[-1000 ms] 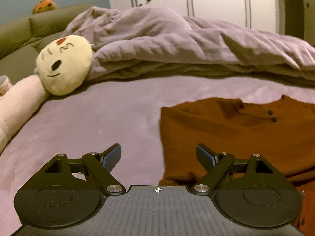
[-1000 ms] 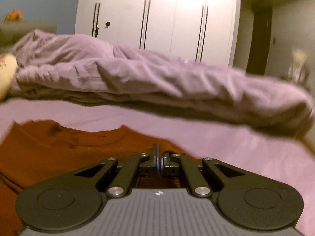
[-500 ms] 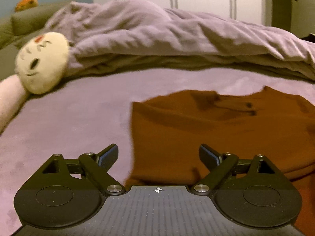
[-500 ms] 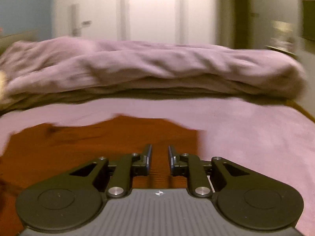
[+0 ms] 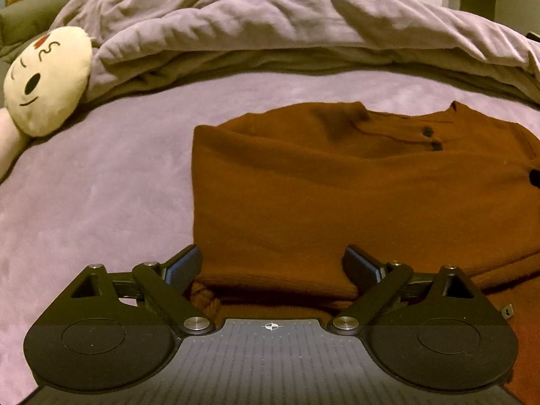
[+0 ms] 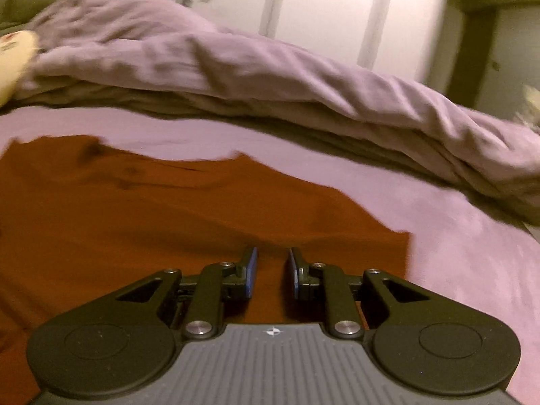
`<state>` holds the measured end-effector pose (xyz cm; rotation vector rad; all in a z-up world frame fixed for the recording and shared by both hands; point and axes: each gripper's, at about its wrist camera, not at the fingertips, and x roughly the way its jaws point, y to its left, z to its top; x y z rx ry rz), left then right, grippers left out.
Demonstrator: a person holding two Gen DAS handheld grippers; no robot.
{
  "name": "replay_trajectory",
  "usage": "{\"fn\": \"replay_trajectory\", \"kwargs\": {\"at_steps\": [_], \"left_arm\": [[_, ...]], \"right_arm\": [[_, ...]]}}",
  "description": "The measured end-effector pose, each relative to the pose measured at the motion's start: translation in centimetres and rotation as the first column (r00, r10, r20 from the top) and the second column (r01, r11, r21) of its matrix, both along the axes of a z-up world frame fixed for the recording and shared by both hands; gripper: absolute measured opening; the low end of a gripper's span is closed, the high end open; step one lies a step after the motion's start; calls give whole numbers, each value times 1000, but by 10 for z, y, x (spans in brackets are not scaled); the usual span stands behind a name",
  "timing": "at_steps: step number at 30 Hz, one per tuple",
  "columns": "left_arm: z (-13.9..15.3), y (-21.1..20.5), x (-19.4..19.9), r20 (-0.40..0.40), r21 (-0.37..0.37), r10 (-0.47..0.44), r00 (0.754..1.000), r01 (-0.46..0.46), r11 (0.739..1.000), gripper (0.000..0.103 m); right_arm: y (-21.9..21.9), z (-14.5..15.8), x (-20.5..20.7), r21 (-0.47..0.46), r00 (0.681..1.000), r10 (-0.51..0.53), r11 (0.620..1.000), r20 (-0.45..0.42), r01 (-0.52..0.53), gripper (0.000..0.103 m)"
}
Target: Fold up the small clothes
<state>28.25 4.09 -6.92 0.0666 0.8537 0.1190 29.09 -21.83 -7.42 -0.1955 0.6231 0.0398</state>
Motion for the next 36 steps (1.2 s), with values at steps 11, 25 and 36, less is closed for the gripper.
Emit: {"fn": "replay_trajectory", "kwargs": {"at_steps": [11,25,36], "left_arm": [[9,8,-23,-24,-15,-12,1000,12,1000,95],[27,41,-164,-82,-106,39,996,-47,993,96],[19,80,-242,-154,-177,87,984,-114,978,95]], "right_arm": [[-3,9,-48,45,999,21,999,-47,-18,18],[-85,38,-208,247,971,-160,948,-179,201,44],[-105,25,-309,398,943,-143,880,-301,261,45]]}}
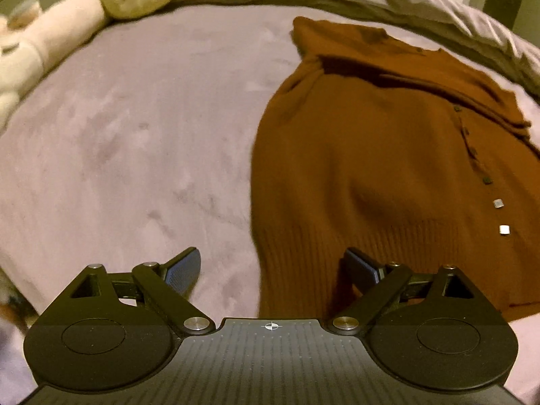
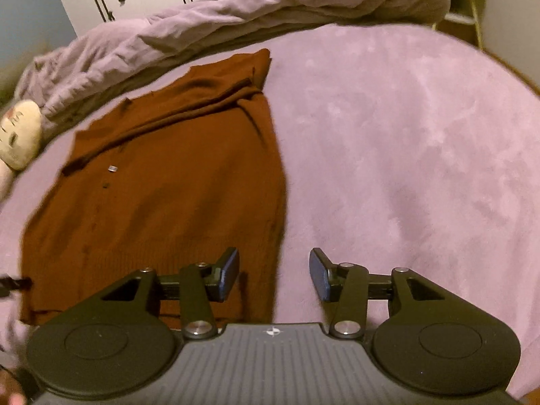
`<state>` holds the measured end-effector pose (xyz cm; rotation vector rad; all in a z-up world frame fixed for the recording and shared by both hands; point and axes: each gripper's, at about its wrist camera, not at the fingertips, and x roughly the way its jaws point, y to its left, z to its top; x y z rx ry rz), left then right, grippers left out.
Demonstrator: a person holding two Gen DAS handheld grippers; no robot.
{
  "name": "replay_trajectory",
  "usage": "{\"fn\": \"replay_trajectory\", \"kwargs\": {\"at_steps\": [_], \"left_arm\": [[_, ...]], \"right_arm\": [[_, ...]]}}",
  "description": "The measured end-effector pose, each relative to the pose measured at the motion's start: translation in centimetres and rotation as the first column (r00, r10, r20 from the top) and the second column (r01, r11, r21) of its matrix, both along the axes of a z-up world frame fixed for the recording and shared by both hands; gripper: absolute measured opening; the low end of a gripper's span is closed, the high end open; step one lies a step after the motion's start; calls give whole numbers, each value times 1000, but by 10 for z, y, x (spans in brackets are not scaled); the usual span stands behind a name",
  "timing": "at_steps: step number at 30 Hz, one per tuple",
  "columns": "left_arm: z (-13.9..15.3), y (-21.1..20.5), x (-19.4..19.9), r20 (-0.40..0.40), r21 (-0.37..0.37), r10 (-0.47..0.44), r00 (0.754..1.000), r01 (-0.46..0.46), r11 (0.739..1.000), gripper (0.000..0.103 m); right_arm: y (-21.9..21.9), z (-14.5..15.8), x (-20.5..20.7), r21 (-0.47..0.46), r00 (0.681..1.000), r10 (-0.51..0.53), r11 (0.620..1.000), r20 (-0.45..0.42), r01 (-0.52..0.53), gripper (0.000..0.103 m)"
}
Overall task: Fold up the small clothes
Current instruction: 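Grasp the ribbed hem with the right gripper and lift it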
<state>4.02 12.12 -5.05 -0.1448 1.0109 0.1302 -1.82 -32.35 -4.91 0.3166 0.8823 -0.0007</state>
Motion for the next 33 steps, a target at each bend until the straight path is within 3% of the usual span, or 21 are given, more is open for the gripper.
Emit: {"fn": "replay_trajectory", "kwargs": {"at_steps": [3,7,13,21,27,29,33], "left_arm": [[-5,2,-3,-16,-83,11,1000,-12,996,95],[-9,0,-7,-27,-84,10,1000,-12,996,90],[-4,4,-6,-31,-134,5,1000,-9,991,68],[-6,9,1,-45,-201,-24,999,14,979,44],[-8,16,5,-63,-257,-20,998,3,966,47],[-9,20,6,-74,-285,-36,997,13,958,55],[-9,29,9,-90,-332,-62,994,29,943,59]], "right_arm": [[7,-3,1,30,999,37,999,-6,-37,38],[16,-11,0,24,998,59,998,-24,-58,27],[17,-14,-5,21,997,77,997,-24,-76,10],[14,-16,-6,41,997,80,996,-18,-79,7],[12,-18,-6,55,996,81,995,-23,-80,8],[9,-19,-5,73,997,77,995,-29,-74,8],[3,-19,-3,113,997,68,992,-41,-63,9]]}}
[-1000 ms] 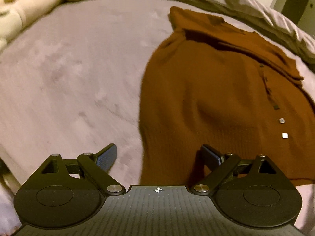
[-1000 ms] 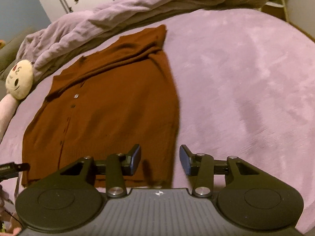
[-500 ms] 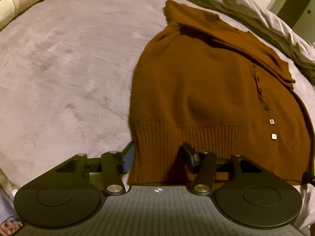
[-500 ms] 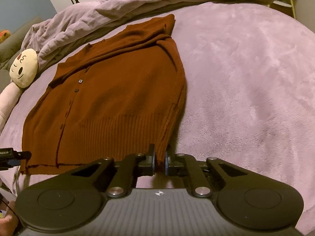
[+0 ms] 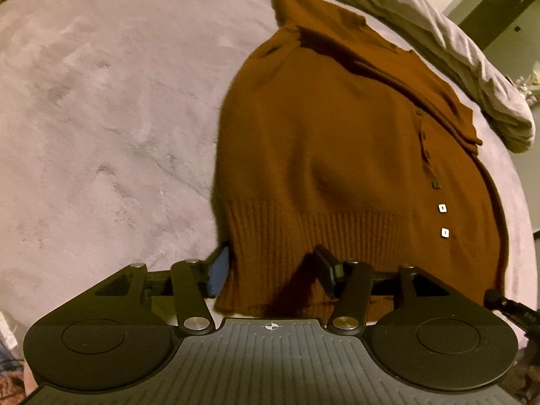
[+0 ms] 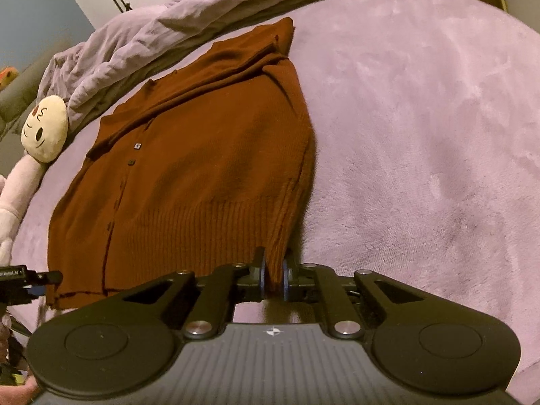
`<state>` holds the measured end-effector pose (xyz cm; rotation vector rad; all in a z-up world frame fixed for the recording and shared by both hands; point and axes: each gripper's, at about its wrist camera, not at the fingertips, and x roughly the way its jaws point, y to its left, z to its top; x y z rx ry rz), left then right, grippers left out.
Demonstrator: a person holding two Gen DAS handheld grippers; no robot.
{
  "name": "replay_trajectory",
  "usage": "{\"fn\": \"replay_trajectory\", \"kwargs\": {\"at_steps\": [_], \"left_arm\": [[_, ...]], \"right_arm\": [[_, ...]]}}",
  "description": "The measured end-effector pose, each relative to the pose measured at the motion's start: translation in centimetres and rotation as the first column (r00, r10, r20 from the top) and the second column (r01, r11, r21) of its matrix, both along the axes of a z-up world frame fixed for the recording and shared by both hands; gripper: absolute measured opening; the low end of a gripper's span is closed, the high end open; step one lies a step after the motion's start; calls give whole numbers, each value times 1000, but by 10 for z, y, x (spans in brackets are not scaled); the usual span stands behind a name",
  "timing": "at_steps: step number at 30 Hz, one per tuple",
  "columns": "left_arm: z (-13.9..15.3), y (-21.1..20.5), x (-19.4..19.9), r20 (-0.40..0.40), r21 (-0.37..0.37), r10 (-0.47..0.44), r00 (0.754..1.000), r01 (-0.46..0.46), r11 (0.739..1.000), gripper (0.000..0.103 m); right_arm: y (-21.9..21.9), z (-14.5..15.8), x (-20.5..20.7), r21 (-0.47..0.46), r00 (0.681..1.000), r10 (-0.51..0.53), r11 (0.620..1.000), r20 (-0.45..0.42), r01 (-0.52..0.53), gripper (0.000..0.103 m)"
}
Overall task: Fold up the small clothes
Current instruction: 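Grasp the ribbed hem with the right gripper and lift it, then grasp the hem with both grippers and fold it up toward the collar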
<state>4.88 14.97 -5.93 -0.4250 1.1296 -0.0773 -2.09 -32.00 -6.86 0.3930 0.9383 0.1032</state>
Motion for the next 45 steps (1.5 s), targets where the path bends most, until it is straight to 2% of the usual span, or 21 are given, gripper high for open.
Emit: {"fn": "replay_trajectory", "kwargs": {"at_steps": [7,14,19,21,22,23,24,26,27,29,33,38,42,45], "left_arm": [[-5,20,3,-31,-117,53,998,-57,991,60],[-6,24,5,-33,-134,45,998,-49,990,60],[-9,28,7,-53,-170,3,999,-12,985,61],[-11,28,11,-69,-209,-40,997,25,978,59],[-14,28,14,-83,-237,-60,995,39,971,58],[-15,28,16,-93,-254,-75,993,49,966,52],[-17,27,19,-102,-262,-95,990,65,963,46],[-20,25,24,-120,-247,-120,986,87,965,20],[-20,24,27,-127,-241,-125,984,92,966,16],[-17,22,31,-123,-262,-126,984,91,961,13],[8,17,38,-21,-327,-118,993,105,939,12],[52,19,65,129,-374,-32,991,79,924,12],[77,24,97,222,-379,30,975,58,923,12],[77,30,120,239,-376,83,967,13,926,11]], "right_arm": [[-3,0,3,32,1000,-3,999,-5,3,15],[-2,0,7,43,1000,1,999,-7,-1,21],[-4,-1,11,54,1000,13,998,-13,-13,24],[-5,-1,13,57,1000,21,998,-12,-20,24],[-5,-1,13,62,1000,23,998,-9,-22,21],[-7,-2,13,70,1000,17,997,-9,-16,17],[-10,-3,14,84,1000,9,996,-13,-8,7],[-18,-7,15,132,1000,-7,991,-29,10,7],[-21,-8,16,156,999,-12,988,-35,18,7],[-25,-8,16,194,999,-21,981,-44,30,6],[-33,1,19,293,999,-41,955,-34,49,6],[-39,22,37,405,996,-81,912,28,62,6],[-35,42,70,412,990,-102,909,99,53,6],[-31,56,99,346,978,-132,936,160,69,6]]}}
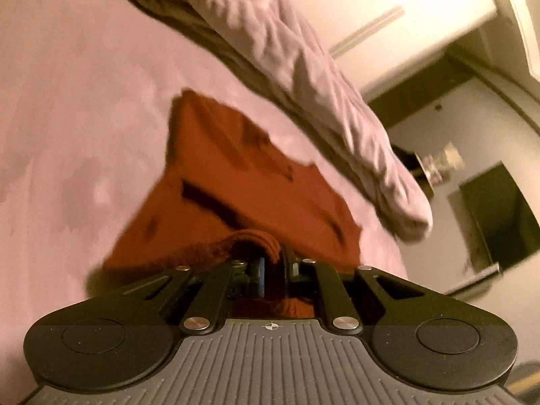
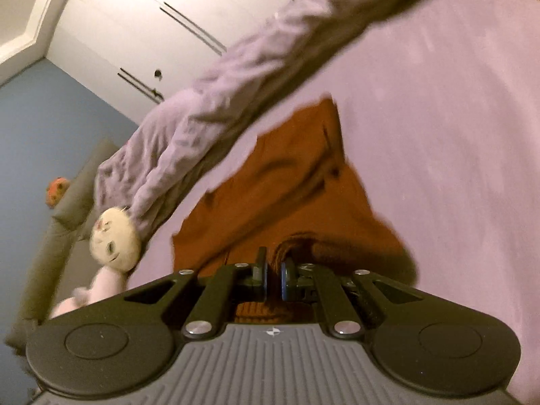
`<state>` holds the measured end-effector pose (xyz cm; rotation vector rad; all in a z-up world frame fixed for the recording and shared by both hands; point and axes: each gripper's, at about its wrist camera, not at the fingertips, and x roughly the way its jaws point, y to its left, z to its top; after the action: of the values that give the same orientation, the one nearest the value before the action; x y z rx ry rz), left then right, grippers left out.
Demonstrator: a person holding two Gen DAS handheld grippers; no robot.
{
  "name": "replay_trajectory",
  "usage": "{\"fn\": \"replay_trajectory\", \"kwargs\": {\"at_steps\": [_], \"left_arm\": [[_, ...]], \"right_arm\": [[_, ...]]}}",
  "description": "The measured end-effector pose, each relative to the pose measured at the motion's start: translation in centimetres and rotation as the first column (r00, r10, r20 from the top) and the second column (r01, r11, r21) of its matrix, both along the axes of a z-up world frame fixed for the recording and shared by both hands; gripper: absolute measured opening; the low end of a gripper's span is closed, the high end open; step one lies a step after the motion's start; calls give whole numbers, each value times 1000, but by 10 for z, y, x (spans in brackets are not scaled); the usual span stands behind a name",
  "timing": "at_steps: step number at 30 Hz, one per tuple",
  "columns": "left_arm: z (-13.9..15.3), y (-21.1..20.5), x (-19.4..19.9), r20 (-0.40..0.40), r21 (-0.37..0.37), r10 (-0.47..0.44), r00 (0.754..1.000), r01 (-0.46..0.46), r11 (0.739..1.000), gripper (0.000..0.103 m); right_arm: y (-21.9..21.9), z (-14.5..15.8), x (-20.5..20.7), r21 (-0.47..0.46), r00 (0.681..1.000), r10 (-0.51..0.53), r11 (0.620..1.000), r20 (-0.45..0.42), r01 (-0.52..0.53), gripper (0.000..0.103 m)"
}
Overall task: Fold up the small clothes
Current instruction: 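Grasp the hem with both grippers and fold it up toward the collar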
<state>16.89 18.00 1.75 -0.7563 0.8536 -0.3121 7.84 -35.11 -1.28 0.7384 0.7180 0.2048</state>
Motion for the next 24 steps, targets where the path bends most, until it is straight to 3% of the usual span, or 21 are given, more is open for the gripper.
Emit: {"fn": "replay_trajectory", "kwargs": {"at_steps": [6,11,20,24], "left_arm": [[-24,6,36,-47,83,59,997,-55,995,11],[-47,2,49,-112,120,61,992,-47,992,11],[-47,2,59,-100,124,44,994,-32,992,11],[-19,-5,52,-4,109,19,1000,-19,994,11]], "right_arm": [[14,7,55,-126,998,-36,991,45,42,6],[30,-13,88,-215,1000,-6,977,-21,1,6],[30,-37,109,-255,996,18,966,-91,-41,6],[28,-27,109,-240,999,16,970,-44,-26,6]]}}
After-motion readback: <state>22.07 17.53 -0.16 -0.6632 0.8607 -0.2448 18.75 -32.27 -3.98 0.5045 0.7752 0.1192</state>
